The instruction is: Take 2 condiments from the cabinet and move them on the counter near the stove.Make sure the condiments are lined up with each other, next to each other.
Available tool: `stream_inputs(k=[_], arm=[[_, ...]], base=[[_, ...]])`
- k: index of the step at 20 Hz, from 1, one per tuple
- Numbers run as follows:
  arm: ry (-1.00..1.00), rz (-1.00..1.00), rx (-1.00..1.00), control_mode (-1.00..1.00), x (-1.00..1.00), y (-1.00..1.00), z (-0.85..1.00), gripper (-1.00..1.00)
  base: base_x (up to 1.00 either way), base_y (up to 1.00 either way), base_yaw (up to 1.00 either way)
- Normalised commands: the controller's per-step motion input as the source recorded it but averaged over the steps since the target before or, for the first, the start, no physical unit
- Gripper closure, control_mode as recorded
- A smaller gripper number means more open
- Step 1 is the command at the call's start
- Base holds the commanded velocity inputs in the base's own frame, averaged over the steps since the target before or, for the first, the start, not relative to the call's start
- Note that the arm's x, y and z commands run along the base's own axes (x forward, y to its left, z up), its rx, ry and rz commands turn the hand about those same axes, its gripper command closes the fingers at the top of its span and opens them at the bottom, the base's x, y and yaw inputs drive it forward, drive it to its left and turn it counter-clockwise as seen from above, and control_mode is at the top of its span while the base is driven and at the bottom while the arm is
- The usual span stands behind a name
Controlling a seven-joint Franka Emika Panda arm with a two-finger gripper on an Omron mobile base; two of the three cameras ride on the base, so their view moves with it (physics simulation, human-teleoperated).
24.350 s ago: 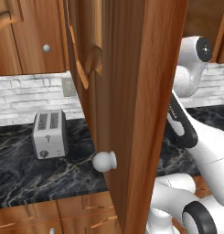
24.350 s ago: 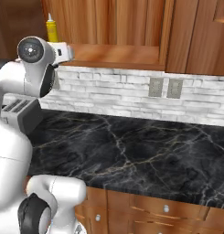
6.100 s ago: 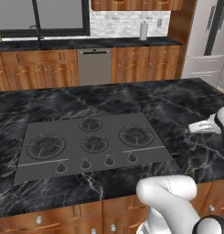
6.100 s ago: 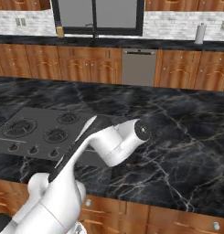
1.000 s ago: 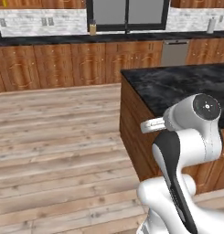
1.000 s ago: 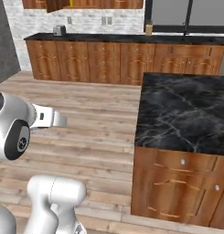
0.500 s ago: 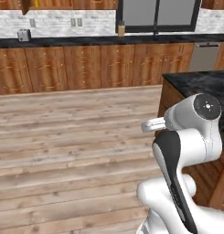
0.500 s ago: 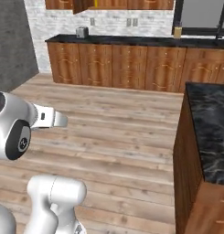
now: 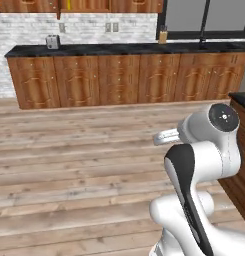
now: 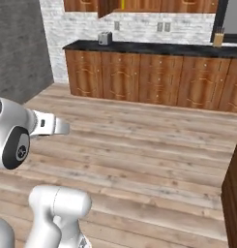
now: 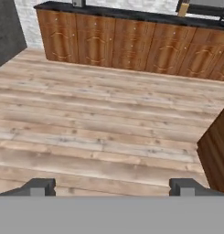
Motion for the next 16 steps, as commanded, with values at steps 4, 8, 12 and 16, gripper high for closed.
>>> stream_inputs(k=[4,8,12,16], arm=[[0.0,0.0,0.0,1.0,0.0,0.0,0.0,-1.0],[0.0,0.0,0.0,1.0,0.0,0.0,0.0,-1.0],[0.0,0.0,0.0,1.0,0.0,0.0,0.0,-1.0],[0.0,0.0,0.0,1.0,0.0,0.0,0.0,-1.0]], base=[[1.0,0.03,0.0],[1.0,-0.07,-0.03],[1.0,0.11,-0.02],[1.0,0.16,0.0]])
